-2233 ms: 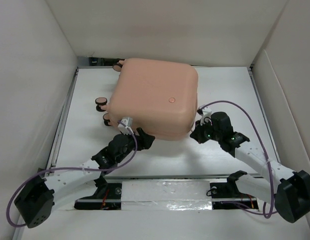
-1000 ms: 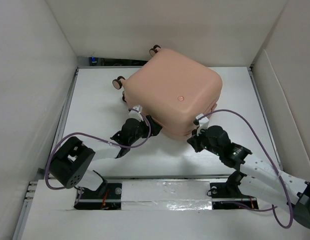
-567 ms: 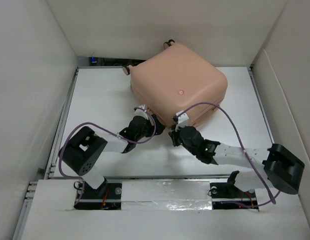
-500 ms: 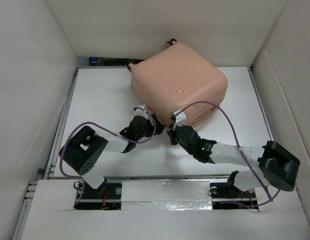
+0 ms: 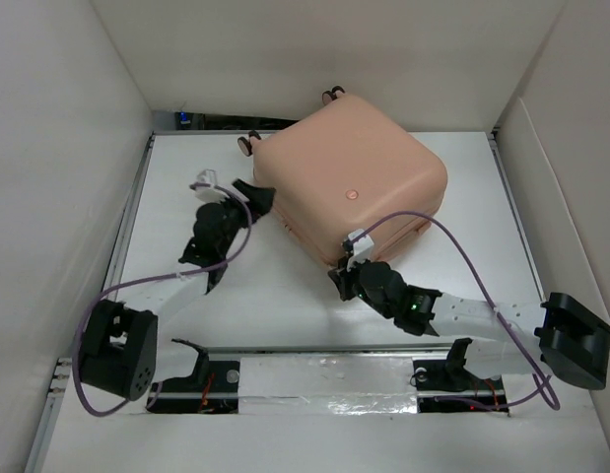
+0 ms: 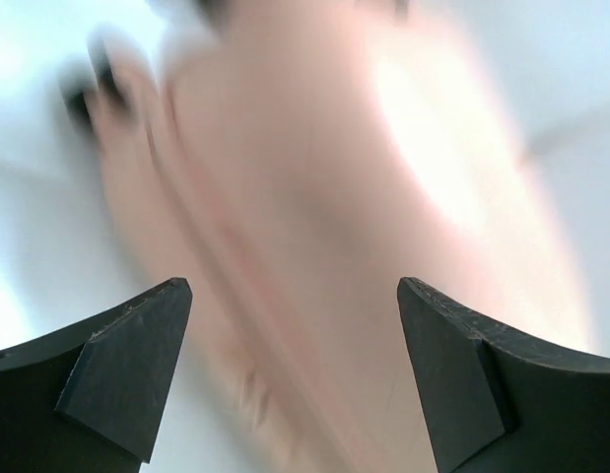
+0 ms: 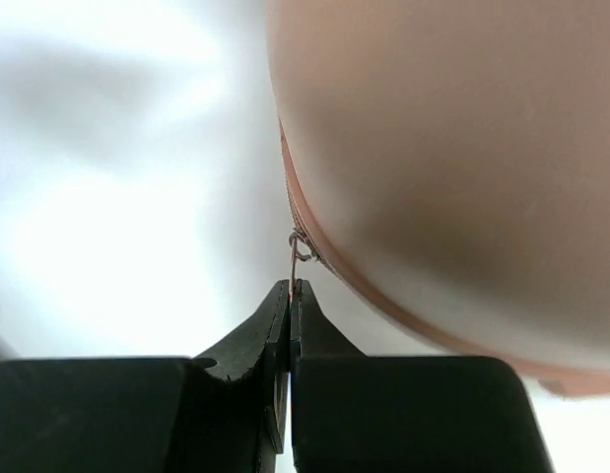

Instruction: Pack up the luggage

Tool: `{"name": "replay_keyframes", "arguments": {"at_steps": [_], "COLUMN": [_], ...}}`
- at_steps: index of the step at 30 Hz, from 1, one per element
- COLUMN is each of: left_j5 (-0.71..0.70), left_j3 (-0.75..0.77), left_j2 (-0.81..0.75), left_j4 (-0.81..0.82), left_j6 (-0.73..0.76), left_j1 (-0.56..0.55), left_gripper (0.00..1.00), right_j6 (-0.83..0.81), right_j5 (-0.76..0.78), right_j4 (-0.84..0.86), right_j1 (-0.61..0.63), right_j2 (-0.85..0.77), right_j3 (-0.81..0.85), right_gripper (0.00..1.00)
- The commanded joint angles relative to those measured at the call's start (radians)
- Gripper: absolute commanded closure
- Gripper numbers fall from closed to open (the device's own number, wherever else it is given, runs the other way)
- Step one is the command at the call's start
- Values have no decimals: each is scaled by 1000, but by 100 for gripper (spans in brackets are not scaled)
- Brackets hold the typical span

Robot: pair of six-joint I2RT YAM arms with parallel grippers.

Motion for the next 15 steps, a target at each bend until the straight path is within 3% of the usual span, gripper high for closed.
{"name": "replay_keyframes", "arguments": {"at_steps": [1,3,7,12,15], "left_j5": [63,108,105,125,139], "left_j3": [114,266,606,848,904], "left_j2": [-22,70,283,463,515], "left_j4": [41,-29,-311,-488,-556], "left_j6": [-123,-157,-69,-4,30], "left_j1": [139,206,216,225,225], "left_gripper": [15,13,12,11,11], "right_j6": [33,33,27,33,34], "right_j5": [-218,-224,-247,-260,-261], "right_j4": [191,186,189,206,205], "right_j1": [73,73,73,82,82], "right_j2": [-70,-74,-82,-93,-100], "right_j3": [38,35,28,3,-5], "right_gripper": [100,100,100,100,100]}}
